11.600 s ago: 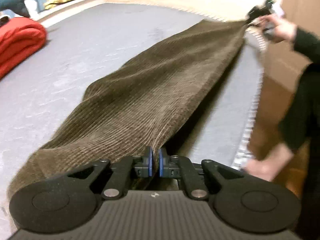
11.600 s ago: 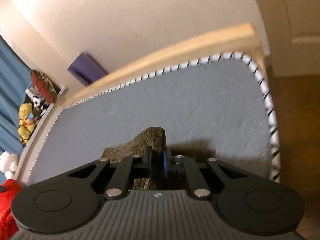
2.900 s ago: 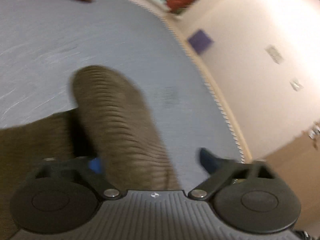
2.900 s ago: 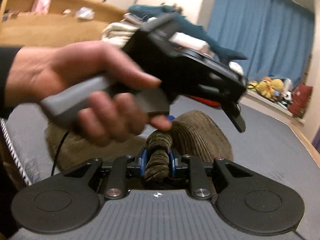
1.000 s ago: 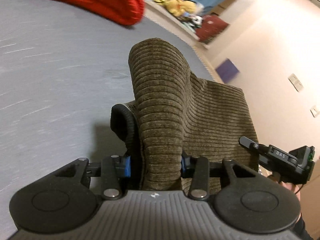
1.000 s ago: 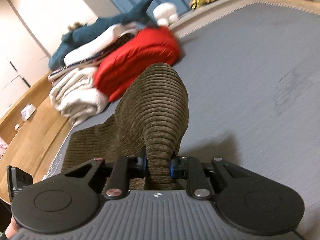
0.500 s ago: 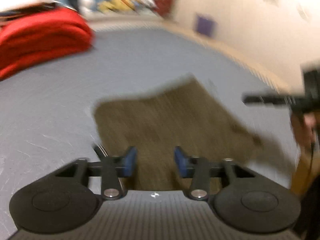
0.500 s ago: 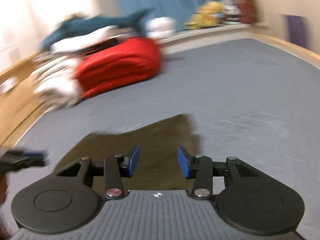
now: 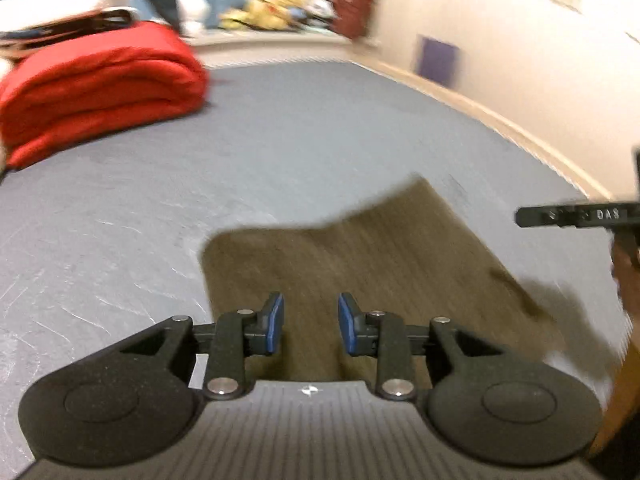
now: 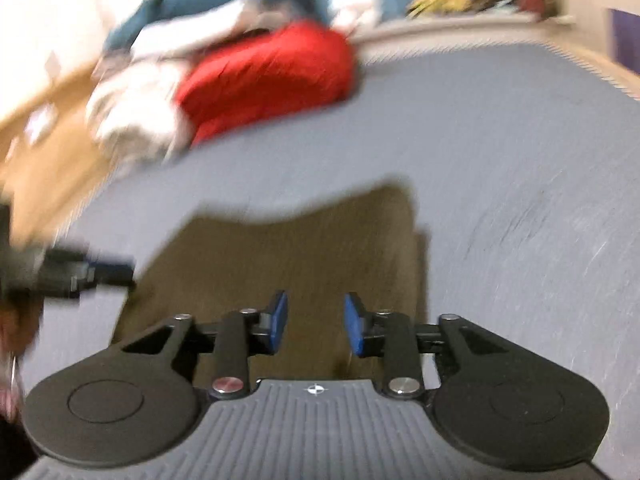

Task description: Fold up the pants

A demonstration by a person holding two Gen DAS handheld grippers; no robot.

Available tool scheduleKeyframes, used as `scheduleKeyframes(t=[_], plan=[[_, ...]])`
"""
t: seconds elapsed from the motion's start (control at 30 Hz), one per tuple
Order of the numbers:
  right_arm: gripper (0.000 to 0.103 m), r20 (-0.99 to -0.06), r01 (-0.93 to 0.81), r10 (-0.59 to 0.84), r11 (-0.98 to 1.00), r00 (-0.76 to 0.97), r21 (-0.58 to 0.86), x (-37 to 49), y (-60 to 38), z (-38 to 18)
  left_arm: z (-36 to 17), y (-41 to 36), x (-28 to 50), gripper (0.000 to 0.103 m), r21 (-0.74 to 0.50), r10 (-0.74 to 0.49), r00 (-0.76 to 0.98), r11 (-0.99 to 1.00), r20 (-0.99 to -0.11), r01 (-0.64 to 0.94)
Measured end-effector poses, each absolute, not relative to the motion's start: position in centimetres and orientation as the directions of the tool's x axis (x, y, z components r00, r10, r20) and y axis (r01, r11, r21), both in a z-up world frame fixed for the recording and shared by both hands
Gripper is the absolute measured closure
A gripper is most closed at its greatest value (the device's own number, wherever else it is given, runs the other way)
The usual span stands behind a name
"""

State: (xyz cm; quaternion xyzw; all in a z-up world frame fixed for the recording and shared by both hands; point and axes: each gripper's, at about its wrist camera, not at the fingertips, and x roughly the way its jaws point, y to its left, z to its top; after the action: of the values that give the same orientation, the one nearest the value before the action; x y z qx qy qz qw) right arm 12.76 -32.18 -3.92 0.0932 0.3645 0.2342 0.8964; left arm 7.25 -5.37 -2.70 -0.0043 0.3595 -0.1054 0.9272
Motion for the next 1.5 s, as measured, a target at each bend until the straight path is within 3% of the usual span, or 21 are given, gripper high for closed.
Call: scheduleKeyframes(t=[0.17,0.27,0.37,0.4,0.6,0.77,0.87,0.93,1.03,1.13,1.27,1.33,1.4,1.47,1.5], plan=[[0.063,-0.603,-0.200,0.384,0.915,0.699,0.351,17.9,-30.9,-6.8,-4.1,-4.9,11.1,0.070,-0.094,-0.140,0.726,0.990,-0.673,0.103],[0.063,-0.637,-0.162,0.346,0.930,0.689,0.329,20.8,-29.2,-9.1,-5.9,-3.9,13.3,0.081,-0.069,-0.087,0.670,0.996,-0.737,0.053],[0.074,-0.702,-0.130,0.253,0.966,0.665,0.225,23.3,-26.8,-11.9,-7.9,-2.4,14.4,0.082,-0.104,-0.082,0.644,0.995,-0.761,0.004],[0.075,-0.721,-0.097,0.194,0.980,0.666,0.173,24.0,-26.2,-12.8,-7.7,-2.0,14.7,0.082,-0.119,-0.083,0.642,0.993,-0.762,-0.013],[0.076,-0.733,-0.048,0.150,0.986,0.664,0.158,24.9,-25.3,-13.6,-5.8,-3.1,12.9,0.080,-0.089,-0.061,0.662,0.996,-0.747,-0.009],[0.074,-0.668,-0.066,0.179,0.979,0.722,0.192,21.2,-27.1,-8.2,-1.0,-3.1,8.9,0.075,-0.084,-0.143,0.706,0.990,-0.694,0.117],[0.065,-0.642,-0.162,0.239,0.971,0.728,0.177,17.3,-27.7,-5.7,-0.4,-3.9,5.8,0.074,-0.012,-0.173,0.696,0.973,-0.697,0.229],[0.064,-0.647,-0.243,0.299,0.954,0.702,0.178,14.1,-27.9,-5.0,-1.3,-4.2,4.2,0.074,0.017,-0.190,0.672,0.958,-0.716,0.288],[0.064,-0.672,-0.372,0.390,0.911,0.629,0.181,9.0,-27.8,-5.6,-4.4,-4.2,2.9,0.074,0.016,-0.213,0.587,0.933,-0.781,0.360],[0.064,-0.790,-0.421,0.341,0.900,0.509,0.117,5.3,-27.7,-9.5,-6.0,-4.5,1.5,0.074,0.073,-0.187,0.583,0.917,-0.790,0.393],[0.064,-0.738,-0.410,0.377,0.900,0.560,0.148,3.2,-28.4,-7.6,-4.1,-4.2,0.5,0.073,0.010,-0.247,0.582,0.916,-0.775,0.402],[0.065,-0.765,-0.443,0.328,0.894,0.554,0.063,2.5,-27.7,-8.5,-6.0,-4.1,0.7,0.073,0.018,-0.210,0.530,0.920,-0.821,0.392],[0.054,-0.774,-0.420,0.287,0.907,0.565,0.029,2.0,-27.5,-9.4,-7.1,-4.6,0.4,0.074,0.057,-0.169,0.532,0.922,-0.829,0.383],[0.052,-0.790,-0.313,0.261,0.945,0.555,0.092,2.2,-27.4,-8.0,-5.4,-6.1,-0.2,0.068,0.114,-0.107,0.556,0.931,-0.824,0.347],[0.049,-0.776,-0.283,0.277,0.950,0.567,0.133,1.8,-27.4,-6.7,-4.4,-6.7,-0.9,0.054,0.116,-0.107,0.578,0.935,-0.809,0.336]])
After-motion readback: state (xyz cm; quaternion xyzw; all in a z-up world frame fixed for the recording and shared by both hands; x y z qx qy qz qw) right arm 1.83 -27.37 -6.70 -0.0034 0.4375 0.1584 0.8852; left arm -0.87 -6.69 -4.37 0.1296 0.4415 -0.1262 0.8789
